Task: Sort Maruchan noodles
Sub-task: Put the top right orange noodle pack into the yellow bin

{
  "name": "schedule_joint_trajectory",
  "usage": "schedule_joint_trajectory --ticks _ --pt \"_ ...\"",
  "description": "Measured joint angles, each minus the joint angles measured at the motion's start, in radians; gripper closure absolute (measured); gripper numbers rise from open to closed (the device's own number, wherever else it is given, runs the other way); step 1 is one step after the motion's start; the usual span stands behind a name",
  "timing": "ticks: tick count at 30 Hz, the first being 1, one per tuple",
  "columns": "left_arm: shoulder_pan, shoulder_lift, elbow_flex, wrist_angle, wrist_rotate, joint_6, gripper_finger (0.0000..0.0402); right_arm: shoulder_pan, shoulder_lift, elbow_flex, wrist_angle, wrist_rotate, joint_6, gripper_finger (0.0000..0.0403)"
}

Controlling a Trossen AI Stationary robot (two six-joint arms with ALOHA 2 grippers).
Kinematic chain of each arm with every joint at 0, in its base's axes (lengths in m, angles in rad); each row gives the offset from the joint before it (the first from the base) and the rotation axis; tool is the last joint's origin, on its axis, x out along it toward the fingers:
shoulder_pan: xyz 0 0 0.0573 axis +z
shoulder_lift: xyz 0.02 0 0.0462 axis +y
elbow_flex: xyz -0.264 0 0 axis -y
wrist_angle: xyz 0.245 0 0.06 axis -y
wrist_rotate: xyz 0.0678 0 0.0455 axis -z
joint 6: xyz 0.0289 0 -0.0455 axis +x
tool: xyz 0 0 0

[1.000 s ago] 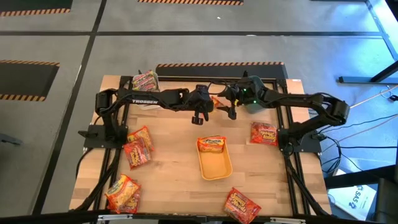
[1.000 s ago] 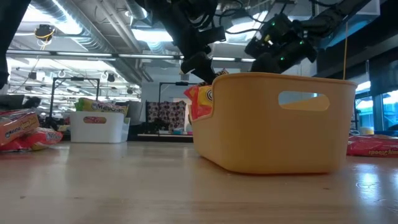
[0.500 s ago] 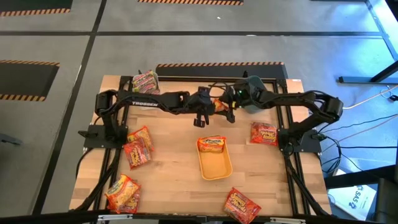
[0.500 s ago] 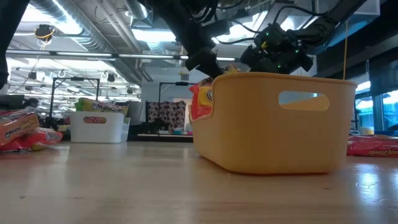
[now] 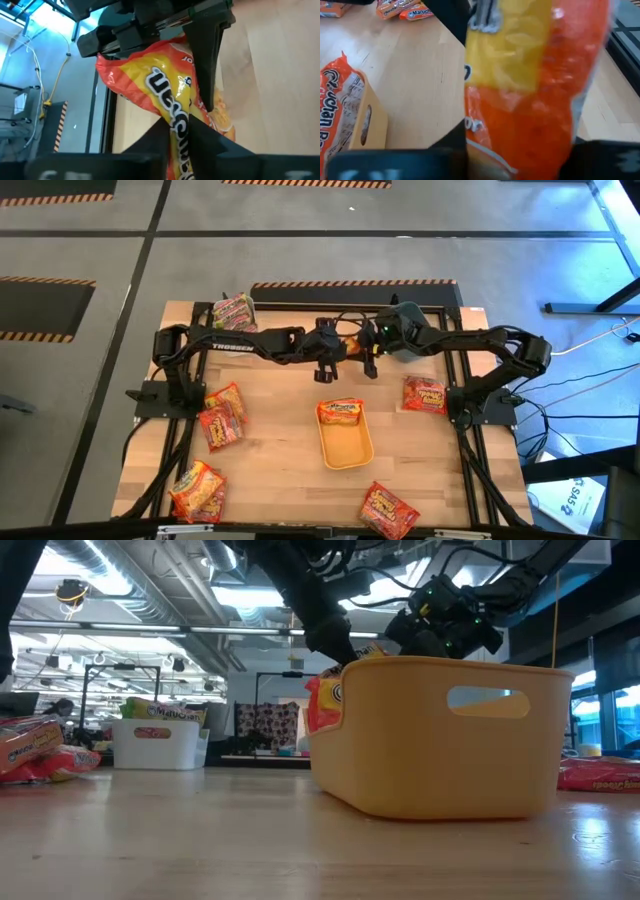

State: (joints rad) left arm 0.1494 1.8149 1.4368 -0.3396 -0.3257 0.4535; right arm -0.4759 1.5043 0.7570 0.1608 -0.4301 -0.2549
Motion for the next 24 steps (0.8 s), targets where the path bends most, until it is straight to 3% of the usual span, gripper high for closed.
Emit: schedule_joint_trajectory --ticks 3,7,11,15,18,21,24 --pt "-0.006 0.000 0.000 0.000 0.002 -0.007 0.0304 0.000 0.000 0.000 0.000 0.000 -0.006 0.0330" --pt "-0.015 0.000 0.000 0.002 -0.007 -0.035 0.0249 0.000 0.000 0.000 -0.002 0.014 -0.008 0.0336" --pt "-0.035 -0.018 -0.001 -0.012 -0.103 -0.064 0.0205 0.000 -0.014 0.000 -0.028 0.038 -0.012 0.0335" --pt "-0.063 -0.073 -0.001 -0.059 -0.196 -0.109 0.0188 0.000 -0.063 0.000 -0.092 0.037 -0.026 0.0341" --pt "-0.069 -0.130 -0.013 -0.115 -0.114 -0.171 0.0187 0.000 -0.110 0.000 -0.147 0.025 -0.030 0.0340" --pt "-0.066 -0.192 -0.050 -0.084 0.004 -0.243 0.0187 0.025 -0.153 -0.019 -0.150 0.025 -0.019 0.0340" --pt "-0.065 -0.247 -0.129 -0.029 0.057 -0.299 0.0186 0.072 -0.195 -0.064 -0.116 0.033 -0.003 0.0343"
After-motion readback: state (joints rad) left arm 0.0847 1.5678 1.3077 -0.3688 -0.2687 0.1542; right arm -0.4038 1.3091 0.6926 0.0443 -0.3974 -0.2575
